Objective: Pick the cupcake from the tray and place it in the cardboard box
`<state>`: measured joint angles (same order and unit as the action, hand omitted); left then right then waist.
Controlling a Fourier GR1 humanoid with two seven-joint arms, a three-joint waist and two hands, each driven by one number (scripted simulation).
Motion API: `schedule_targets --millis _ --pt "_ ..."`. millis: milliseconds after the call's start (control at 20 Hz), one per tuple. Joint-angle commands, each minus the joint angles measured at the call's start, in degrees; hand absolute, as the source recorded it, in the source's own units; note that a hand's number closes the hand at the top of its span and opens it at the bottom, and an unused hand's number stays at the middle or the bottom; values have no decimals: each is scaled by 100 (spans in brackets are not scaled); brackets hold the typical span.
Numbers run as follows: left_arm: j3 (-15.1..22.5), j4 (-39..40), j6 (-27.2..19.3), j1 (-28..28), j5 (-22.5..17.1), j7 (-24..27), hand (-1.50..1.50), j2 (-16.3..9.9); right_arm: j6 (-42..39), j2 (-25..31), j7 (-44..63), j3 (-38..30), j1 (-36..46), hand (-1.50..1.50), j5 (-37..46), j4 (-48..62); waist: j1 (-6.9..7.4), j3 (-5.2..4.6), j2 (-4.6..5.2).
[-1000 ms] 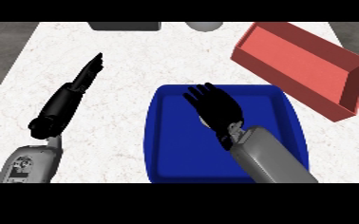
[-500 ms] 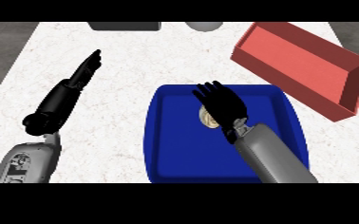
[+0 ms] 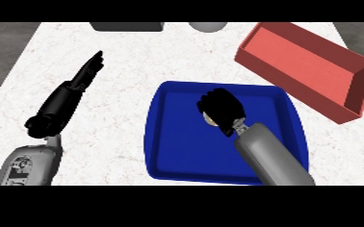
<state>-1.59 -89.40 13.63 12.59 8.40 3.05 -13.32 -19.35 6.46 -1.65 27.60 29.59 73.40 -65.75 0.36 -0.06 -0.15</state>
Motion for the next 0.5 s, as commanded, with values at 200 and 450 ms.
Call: schedule_targets --millis 200,450 --pt "-203 301 232 200 -79 71 0 -98 1234 -439 -581 -286 385 150 298 1069 8 7 29" --pt "-4 197 -48 -43 146 354 0 154 1051 -631 -407 -801 640 150 -981 1429 90 9 56"
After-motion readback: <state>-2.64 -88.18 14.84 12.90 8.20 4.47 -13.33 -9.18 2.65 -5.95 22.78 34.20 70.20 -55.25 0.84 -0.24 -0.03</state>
